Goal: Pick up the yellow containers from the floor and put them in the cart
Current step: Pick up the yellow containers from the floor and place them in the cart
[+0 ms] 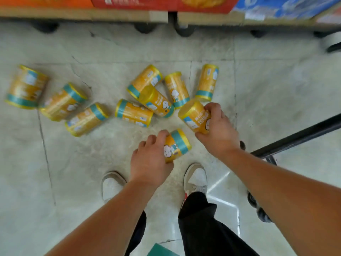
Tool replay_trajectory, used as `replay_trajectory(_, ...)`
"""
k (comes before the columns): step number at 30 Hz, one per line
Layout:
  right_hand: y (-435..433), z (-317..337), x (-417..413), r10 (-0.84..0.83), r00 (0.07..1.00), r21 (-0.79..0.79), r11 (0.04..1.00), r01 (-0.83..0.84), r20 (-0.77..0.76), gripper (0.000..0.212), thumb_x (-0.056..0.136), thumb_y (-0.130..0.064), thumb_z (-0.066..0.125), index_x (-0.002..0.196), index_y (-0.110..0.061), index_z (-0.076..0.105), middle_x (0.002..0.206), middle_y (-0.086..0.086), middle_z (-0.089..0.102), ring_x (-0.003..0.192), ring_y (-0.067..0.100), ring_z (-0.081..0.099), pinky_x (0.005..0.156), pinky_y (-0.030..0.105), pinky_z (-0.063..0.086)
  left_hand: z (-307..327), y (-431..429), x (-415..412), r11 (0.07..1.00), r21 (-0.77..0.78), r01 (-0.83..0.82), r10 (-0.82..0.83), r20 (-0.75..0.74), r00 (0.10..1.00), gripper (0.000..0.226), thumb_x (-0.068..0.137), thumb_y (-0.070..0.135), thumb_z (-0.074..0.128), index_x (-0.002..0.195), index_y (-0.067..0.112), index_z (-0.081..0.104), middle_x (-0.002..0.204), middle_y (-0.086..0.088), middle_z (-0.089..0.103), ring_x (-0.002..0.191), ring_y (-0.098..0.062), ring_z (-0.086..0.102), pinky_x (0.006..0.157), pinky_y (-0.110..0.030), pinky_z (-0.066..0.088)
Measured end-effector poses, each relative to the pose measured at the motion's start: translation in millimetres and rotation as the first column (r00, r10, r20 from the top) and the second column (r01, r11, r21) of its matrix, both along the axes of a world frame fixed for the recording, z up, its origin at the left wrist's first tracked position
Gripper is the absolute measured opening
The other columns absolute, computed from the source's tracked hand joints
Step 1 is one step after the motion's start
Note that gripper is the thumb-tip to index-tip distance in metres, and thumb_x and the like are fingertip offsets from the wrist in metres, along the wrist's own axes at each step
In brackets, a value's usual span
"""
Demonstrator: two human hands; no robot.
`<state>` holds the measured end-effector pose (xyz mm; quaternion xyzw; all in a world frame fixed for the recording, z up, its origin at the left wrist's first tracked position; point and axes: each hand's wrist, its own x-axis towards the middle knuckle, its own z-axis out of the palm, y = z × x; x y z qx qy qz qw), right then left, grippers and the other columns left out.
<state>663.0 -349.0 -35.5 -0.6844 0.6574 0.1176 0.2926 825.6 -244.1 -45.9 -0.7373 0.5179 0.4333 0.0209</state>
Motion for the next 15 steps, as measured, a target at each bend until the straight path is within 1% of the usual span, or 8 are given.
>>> replay_trajectory(1, 1.9, 35.8, 6.8, -0.051, 0.998, -0.010, 0.999, 0.051, 0.025, 0.066, 0.077, -0.025, 0.073, 0.131, -0.025, 0.035, 0.124, -0.001, 0.051, 0.113, 0.026, 0.050, 0.077, 0.038, 0.045, 34.4, 2.4, 5.2, 0.993, 0.025, -0.118, 0.120, -0.068, 0.990, 0.071, 0.068, 0.035, 0.071, 0.125, 0.040, 0.029, 0.110, 0.007, 0.051, 0.098, -0.023, 0.054, 0.073, -0.036, 0.046)
replay_trajectory(3, 3.3, 112.8, 20.9, -0.134, 0.987, -0.038, 0.990, 0.137, 0.089, 0.066, 0.077, -0.027, 0.073, 0.131, -0.026, 0.035, 0.124, -0.003, 0.052, 0.113, 0.024, 0.051, 0.078, 0.038, 0.045, 107.8, 2.9, 14.0, 0.939, 0.046, -0.342, 0.343, -0.212, 0.915, 0.070, 0.064, 0.036, 0.073, 0.119, 0.046, 0.031, 0.106, 0.011, 0.056, 0.095, -0.020, 0.058, 0.074, -0.039, 0.051)
replay_trajectory(6, 2.4, 230.5, 38.0, -0.221, 0.954, -0.108, 0.963, 0.246, 0.204, 0.066, 0.076, -0.035, 0.073, 0.129, -0.032, 0.034, 0.121, -0.009, 0.055, 0.111, 0.022, 0.055, 0.080, 0.039, 0.049, 221.7, -4.3, 18.0, 0.827, 0.046, -0.561, 0.537, -0.363, 0.762, 0.067, 0.064, 0.031, 0.078, 0.111, 0.049, 0.034, 0.095, 0.016, 0.064, 0.083, -0.007, 0.064, 0.074, -0.038, 0.055)
replay_trajectory(8, 2.8, 304.9, 42.0, -0.235, 0.931, -0.166, 0.943, 0.287, 0.278, 0.064, 0.075, -0.038, 0.072, 0.125, -0.036, 0.033, 0.116, -0.012, 0.058, 0.108, 0.019, 0.057, 0.078, 0.040, 0.051, 292.5, -8.5, 14.3, 0.762, 0.032, -0.647, 0.591, -0.443, 0.674, 0.067, 0.066, 0.023, 0.081, 0.112, 0.044, 0.038, 0.091, 0.018, 0.067, 0.078, 0.000, 0.065, 0.077, -0.039, 0.056)
replay_trajectory(10, 4.6, 374.0, 40.4, -0.243, 0.908, -0.212, 0.921, 0.326, 0.342, 0.063, 0.072, -0.038, 0.072, 0.123, -0.036, 0.035, 0.113, -0.011, 0.059, 0.105, 0.018, 0.059, 0.077, 0.039, 0.052, 356.3, -10.2, 7.1, 0.714, -0.001, -0.700, 0.604, -0.504, 0.617, 0.068, 0.066, 0.018, 0.084, 0.115, 0.039, 0.042, 0.094, 0.016, 0.069, 0.082, -0.002, 0.067, 0.080, -0.039, 0.056)
replay_trajectory(11, 6.3, 405.8, 37.3, -0.247, 0.894, -0.230, 0.909, 0.348, 0.374, 0.062, 0.071, -0.038, 0.072, 0.121, -0.036, 0.035, 0.111, -0.011, 0.060, 0.104, 0.018, 0.059, 0.076, 0.039, 0.052, 386.1, -9.8, 1.6, 0.700, -0.018, -0.714, 0.599, -0.530, 0.600, 0.070, 0.066, 0.016, 0.085, 0.117, 0.037, 0.043, 0.096, 0.014, 0.070, 0.083, -0.003, 0.068, 0.079, -0.036, 0.055)
replay_trajectory(13, 11.5, 462.9, 25.4, -0.241, 0.872, -0.265, 0.888, 0.376, 0.427, 0.061, 0.070, -0.042, 0.072, 0.119, -0.036, 0.036, 0.110, -0.011, 0.061, 0.103, 0.019, 0.060, 0.075, 0.041, 0.053, 440.9, -7.2, -14.8, 0.680, -0.059, -0.731, 0.582, -0.564, 0.586, 0.071, 0.065, 0.015, 0.085, 0.120, 0.033, 0.043, 0.099, 0.010, 0.069, 0.080, -0.001, 0.067, 0.073, -0.029, 0.052)
replay_trajectory(15, 20.2, 512.7, 5.6, -0.216, 0.858, -0.303, 0.872, 0.384, 0.467, 0.062, 0.068, -0.046, 0.070, 0.119, -0.038, 0.034, 0.110, -0.011, 0.063, 0.102, 0.020, 0.062, 0.075, 0.042, 0.053, 492.3, -1.3, -38.5, 0.647, -0.096, -0.756, 0.566, -0.604, 0.561, 0.068, 0.066, 0.013, 0.085, 0.117, 0.031, 0.044, 0.098, 0.009, 0.067, 0.075, 0.002, 0.066, 0.069, -0.024, 0.051)
